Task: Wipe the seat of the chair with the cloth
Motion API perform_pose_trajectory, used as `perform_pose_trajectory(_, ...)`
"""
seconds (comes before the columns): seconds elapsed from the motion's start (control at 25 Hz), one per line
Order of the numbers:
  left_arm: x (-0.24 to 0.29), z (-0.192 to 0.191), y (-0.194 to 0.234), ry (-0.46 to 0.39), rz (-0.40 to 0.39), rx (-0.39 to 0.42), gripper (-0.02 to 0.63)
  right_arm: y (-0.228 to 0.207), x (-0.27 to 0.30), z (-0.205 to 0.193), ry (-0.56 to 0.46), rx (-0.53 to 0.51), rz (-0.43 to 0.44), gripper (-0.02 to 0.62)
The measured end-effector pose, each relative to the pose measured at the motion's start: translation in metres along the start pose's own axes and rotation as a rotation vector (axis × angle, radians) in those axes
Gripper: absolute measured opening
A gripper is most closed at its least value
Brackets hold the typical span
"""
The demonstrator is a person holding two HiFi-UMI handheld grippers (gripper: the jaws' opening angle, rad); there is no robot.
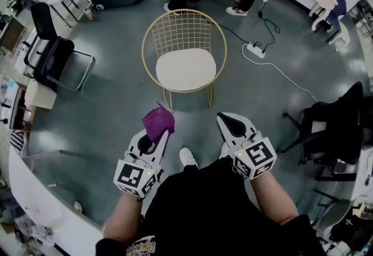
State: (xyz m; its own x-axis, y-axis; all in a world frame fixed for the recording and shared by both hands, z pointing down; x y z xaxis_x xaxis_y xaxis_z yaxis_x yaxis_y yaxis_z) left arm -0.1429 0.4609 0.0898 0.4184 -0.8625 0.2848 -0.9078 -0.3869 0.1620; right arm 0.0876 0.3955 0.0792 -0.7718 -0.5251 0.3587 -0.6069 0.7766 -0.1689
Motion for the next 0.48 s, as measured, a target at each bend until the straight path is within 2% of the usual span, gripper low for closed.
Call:
perform_pose_trajectory(0.28, -0.0021, 0.0004, -0.0020, -0.004, -0.004, -0.001, 0.071, 0.0028, -0.0014, -0.0018, 0.001, -0.012, 0.015, 0.011)
perform_pose_trajectory(0.48, -0.0023, -0.0001, -0.0035, -0.008, -0.020, 0.003, 0.071, 0.0026, -0.0056, 0.0004, -0.022, 0.009, -0.007, 0.012)
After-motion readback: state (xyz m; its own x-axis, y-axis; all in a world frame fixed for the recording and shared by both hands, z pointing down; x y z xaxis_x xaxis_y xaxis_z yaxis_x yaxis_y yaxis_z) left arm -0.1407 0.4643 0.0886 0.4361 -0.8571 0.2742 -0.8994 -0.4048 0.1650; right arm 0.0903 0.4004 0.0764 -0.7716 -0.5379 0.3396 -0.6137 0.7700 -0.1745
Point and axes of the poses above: the fingertips, and each gripper's own axes: x forward along the fingers, y to its left, z out of its top, the point moved 7 cm from there along -x, backward along the fingers, and after that the axes turned 5 degrees about z, right-handed, at the moved point
